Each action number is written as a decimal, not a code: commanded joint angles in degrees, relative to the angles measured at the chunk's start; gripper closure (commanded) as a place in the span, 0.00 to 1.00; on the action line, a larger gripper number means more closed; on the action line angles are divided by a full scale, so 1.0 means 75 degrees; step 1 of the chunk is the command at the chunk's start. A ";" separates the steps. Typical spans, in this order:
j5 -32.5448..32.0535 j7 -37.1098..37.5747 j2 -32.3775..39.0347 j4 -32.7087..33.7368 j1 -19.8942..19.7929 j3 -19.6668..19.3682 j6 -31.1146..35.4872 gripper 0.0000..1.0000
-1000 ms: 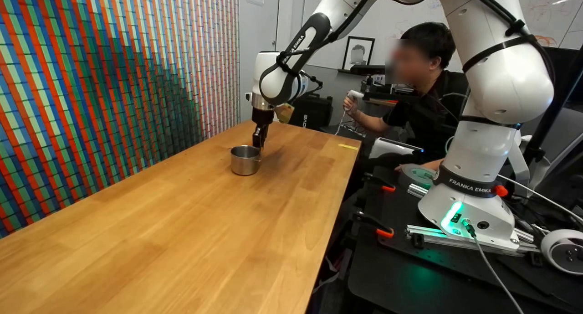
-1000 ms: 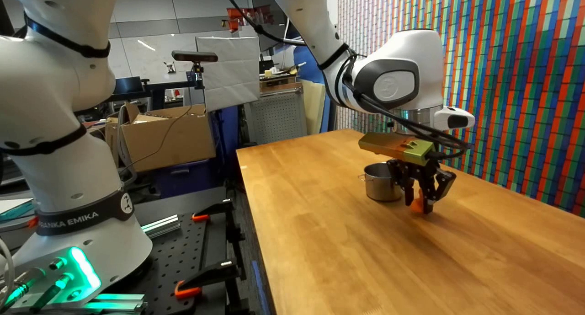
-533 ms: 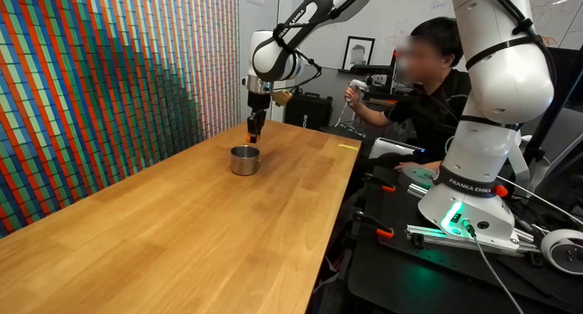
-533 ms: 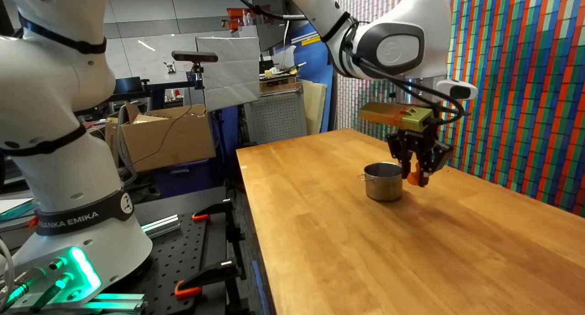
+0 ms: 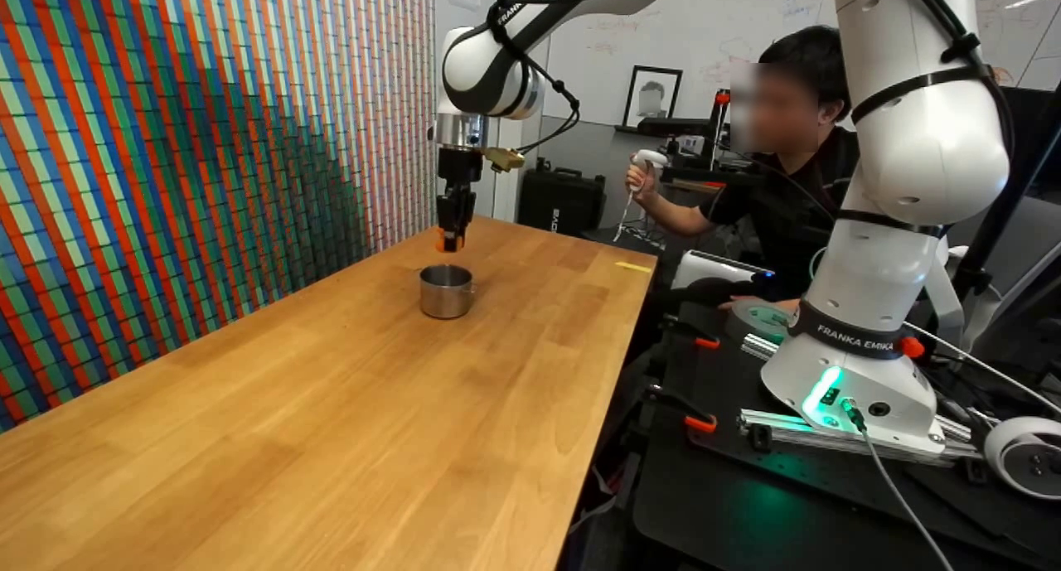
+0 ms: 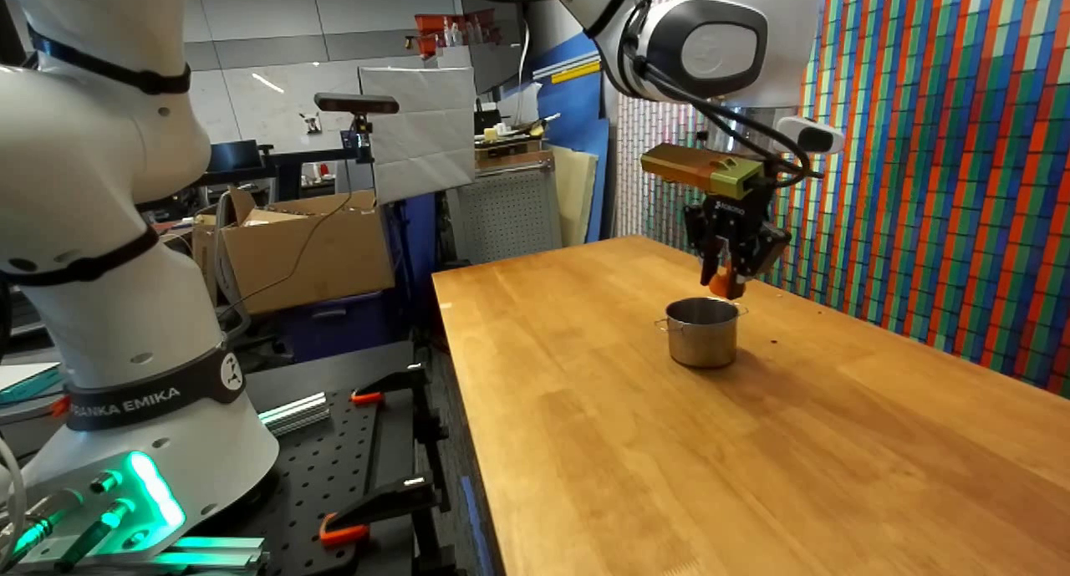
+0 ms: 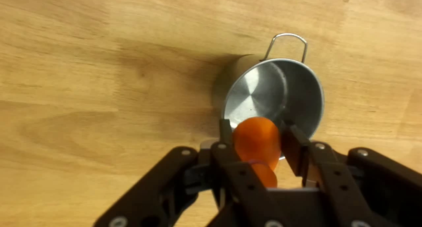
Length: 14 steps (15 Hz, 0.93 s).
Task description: Put the orange rubber duck in the pot
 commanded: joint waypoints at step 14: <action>-0.0631 0.0371 -0.0621 0.0740 0.0428 -0.0435 -0.2252 0.00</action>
